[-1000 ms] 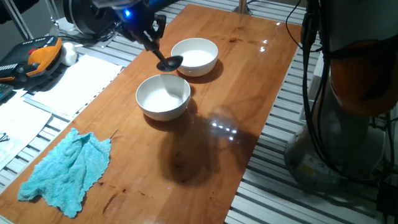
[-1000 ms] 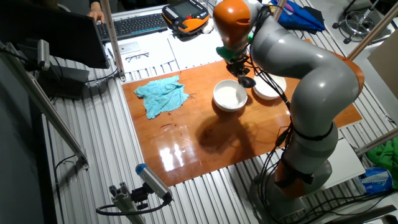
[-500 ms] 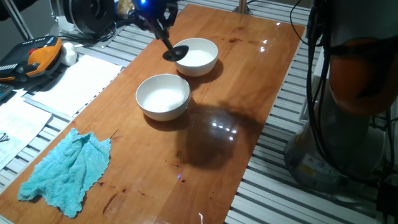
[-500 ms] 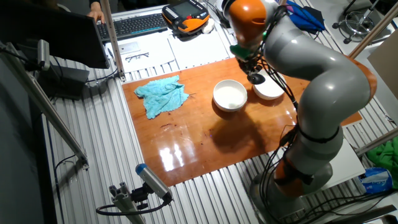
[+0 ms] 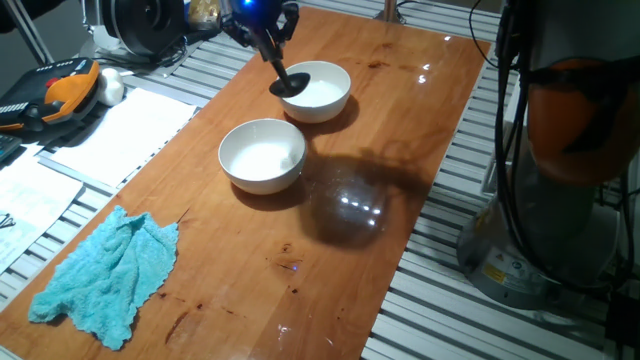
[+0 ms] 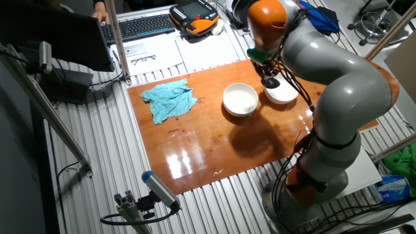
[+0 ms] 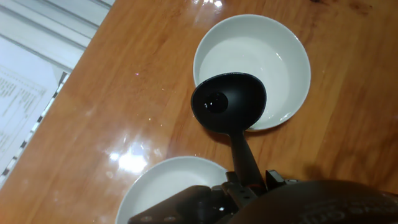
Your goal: Scoop water with a large spoon from one bowl to another
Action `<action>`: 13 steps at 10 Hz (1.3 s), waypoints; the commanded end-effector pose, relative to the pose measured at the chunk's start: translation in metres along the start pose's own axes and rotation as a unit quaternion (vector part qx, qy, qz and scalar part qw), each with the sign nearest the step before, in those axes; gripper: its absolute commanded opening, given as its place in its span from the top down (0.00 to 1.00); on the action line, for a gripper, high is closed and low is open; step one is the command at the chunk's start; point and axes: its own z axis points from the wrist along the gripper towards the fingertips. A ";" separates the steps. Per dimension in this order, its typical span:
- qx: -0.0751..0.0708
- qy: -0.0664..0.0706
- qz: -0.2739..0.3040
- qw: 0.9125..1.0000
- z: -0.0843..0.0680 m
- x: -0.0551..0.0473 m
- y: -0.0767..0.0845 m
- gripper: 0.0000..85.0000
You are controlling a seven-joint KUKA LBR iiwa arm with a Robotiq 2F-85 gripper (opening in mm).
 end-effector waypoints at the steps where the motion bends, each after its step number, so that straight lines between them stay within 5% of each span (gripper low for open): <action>1: -0.002 0.000 0.000 1.000 0.003 -0.002 -0.001 1.00; 4: 0.008 0.002 0.021 1.000 0.013 -0.008 -0.004 1.00; 7: -0.005 0.004 0.078 0.997 0.025 -0.015 -0.010 1.00; 10: -0.010 -0.006 0.171 0.985 0.029 -0.021 -0.008 1.00; 12: -0.007 0.003 0.217 0.976 0.032 -0.025 -0.006 1.00; 13: -0.008 0.019 0.253 0.967 0.034 -0.028 -0.004 1.00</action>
